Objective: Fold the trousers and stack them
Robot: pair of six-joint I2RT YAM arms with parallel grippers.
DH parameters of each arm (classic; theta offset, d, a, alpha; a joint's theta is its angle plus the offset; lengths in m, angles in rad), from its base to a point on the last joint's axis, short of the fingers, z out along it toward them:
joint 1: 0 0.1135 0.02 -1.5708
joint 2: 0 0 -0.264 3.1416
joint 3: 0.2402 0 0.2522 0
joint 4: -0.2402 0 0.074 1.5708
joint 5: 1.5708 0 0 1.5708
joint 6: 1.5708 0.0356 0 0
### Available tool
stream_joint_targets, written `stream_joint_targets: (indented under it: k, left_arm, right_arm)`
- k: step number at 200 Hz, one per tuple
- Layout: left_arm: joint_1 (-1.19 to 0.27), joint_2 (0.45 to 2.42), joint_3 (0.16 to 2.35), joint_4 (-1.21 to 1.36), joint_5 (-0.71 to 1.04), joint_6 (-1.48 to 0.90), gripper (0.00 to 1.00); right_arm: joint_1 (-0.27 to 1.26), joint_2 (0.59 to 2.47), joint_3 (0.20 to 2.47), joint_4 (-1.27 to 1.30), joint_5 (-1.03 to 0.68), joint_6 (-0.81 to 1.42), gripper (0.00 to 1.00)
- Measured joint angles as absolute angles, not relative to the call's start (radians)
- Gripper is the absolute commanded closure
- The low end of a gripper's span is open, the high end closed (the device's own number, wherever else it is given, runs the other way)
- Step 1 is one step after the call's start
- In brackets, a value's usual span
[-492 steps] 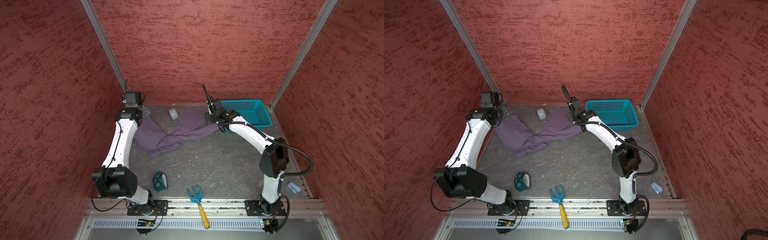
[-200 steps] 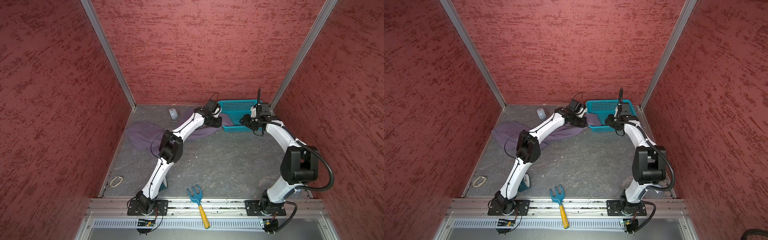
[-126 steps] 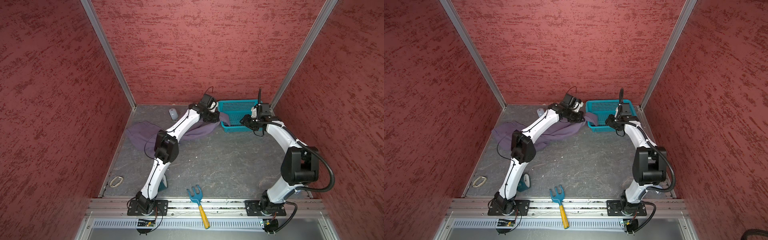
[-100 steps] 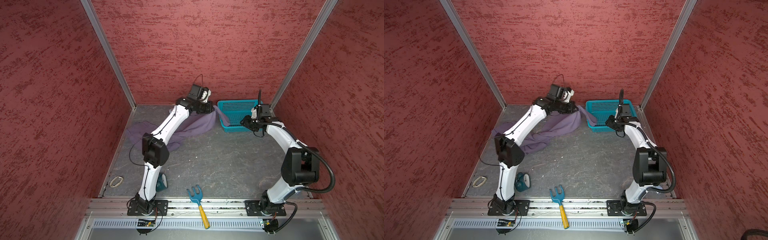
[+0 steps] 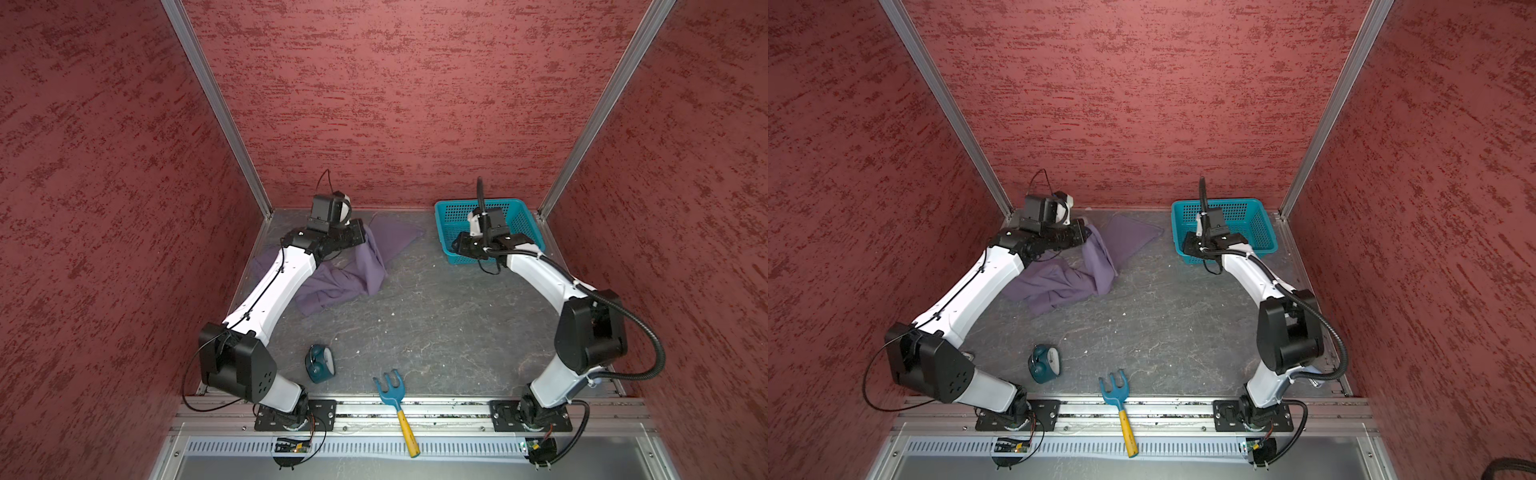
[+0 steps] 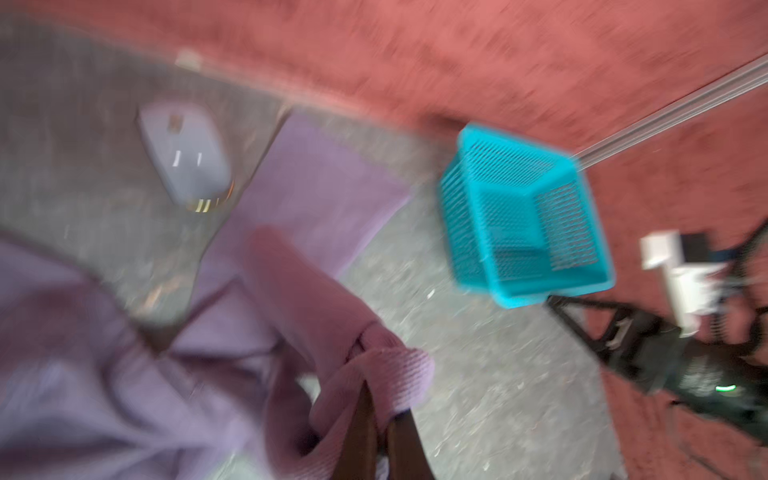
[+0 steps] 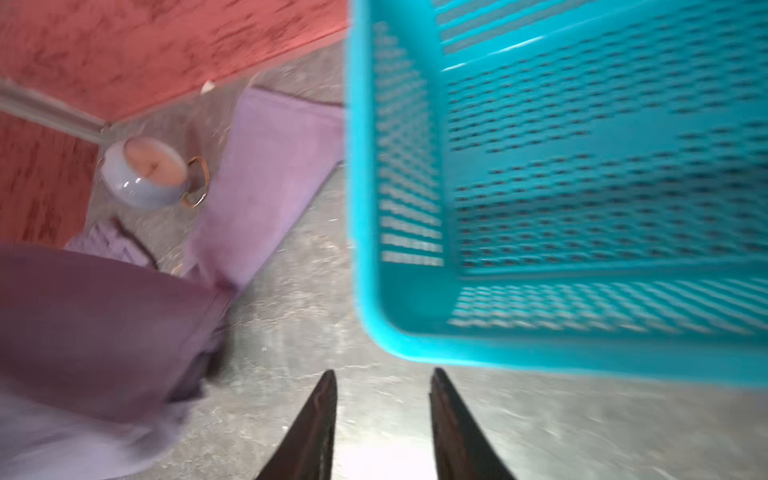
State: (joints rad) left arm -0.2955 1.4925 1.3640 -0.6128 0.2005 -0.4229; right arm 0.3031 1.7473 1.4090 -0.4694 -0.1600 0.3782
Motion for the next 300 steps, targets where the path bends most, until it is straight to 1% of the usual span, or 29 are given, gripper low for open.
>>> stream_joint_targets:
  k: [21, 45, 64, 97, 122, 153, 170, 209, 247, 252, 254, 258, 268, 271, 274, 277, 283, 285, 287, 300]
  left_arm:
    - [-0.304, 1.468, 1.258, -0.62, 0.207, -0.442, 0.98]
    - [-0.33, 1.423, 1.183, -0.614, 0.217, -0.467, 0.97]
    - [-0.369, 1.394, 1.163, -0.605, 0.226, -0.48, 0.97]
    - [-0.432, 1.385, 1.159, -0.603, 0.226, -0.482, 0.95]
    - [-0.458, 1.382, 1.144, -0.604, 0.224, -0.487, 0.95]
    - [-0.465, 1.364, 1.123, -0.606, 0.213, -0.498, 0.94]
    - [-0.466, 1.361, 1.123, -0.605, 0.207, -0.501, 0.94]
    - [-0.476, 1.361, 1.123, -0.604, 0.208, -0.509, 0.91]
    - [-0.547, 1.382, 1.144, -0.612, 0.208, -0.503, 0.91]
    - [-0.562, 1.39, 1.151, -0.613, 0.208, -0.501, 0.87]
    - [-0.567, 1.392, 1.154, -0.613, 0.209, -0.5, 0.82]
    - [-0.583, 1.4, 1.16, -0.613, 0.21, -0.499, 0.69]
    - [-0.622, 1.423, 1.18, -0.614, 0.219, -0.486, 0.31]
    - [-0.633, 1.431, 1.189, -0.614, 0.223, -0.491, 0.22]
    - [-0.647, 1.442, 1.199, -0.614, 0.232, -0.485, 0.17]
    - [-0.661, 1.452, 1.21, -0.614, 0.235, -0.483, 0.13]
    - [-0.69, 1.477, 1.236, -0.615, 0.245, -0.476, 0.09]
    - [-0.696, 1.481, 1.243, -0.616, 0.247, -0.476, 0.03]
    - [-0.706, 1.491, 1.254, -0.617, 0.252, -0.473, 0.01]
    - [-0.76, 1.537, 1.318, -0.628, 0.26, -0.453, 0.01]
  right_arm:
    - [0.36, 1.861, 1.507, -0.466, -0.123, 0.356, 0.61]
    - [0.366, 1.98, 1.565, -0.461, -0.085, 0.349, 0.6]
    - [0.366, 2.044, 1.58, -0.474, -0.028, 0.348, 0.59]
    - [0.354, 2.093, 1.631, -0.526, 0.121, 0.341, 0.56]
    - [0.31, 2.093, 1.659, -0.53, 0.185, 0.336, 0.55]
    - [0.25, 2.094, 1.666, -0.531, 0.2, 0.313, 0.55]
    - [0.232, 2.114, 1.707, -0.552, 0.211, 0.299, 0.55]
    - [0.24, 2.175, 1.818, -0.573, 0.216, 0.272, 0.56]
    - [0.261, 2.155, 1.82, -0.564, 0.159, 0.27, 0.56]
    - [0.266, 2.14, 1.801, -0.558, 0.151, 0.27, 0.55]
    - [0.269, 2.129, 1.791, -0.557, 0.149, 0.273, 0.55]
    - [0.274, 2.114, 1.772, -0.548, 0.142, 0.274, 0.54]
    - [0.288, 2.054, 1.713, -0.533, 0.13, 0.285, 0.52]
    - [0.292, 2.034, 1.689, -0.524, 0.123, 0.289, 0.52]
    - [0.295, 2.01, 1.669, -0.52, 0.119, 0.293, 0.51]
    - [0.297, 1.986, 1.646, -0.511, 0.114, 0.3, 0.5]
    - [0.304, 1.925, 1.591, -0.49, 0.106, 0.314, 0.49]
    - [0.306, 1.911, 1.579, -0.485, 0.102, 0.315, 0.49]
    - [0.308, 1.888, 1.561, -0.48, 0.101, 0.323, 0.49]
    - [0.322, 1.753, 1.453, -0.432, 0.086, 0.352, 0.47]
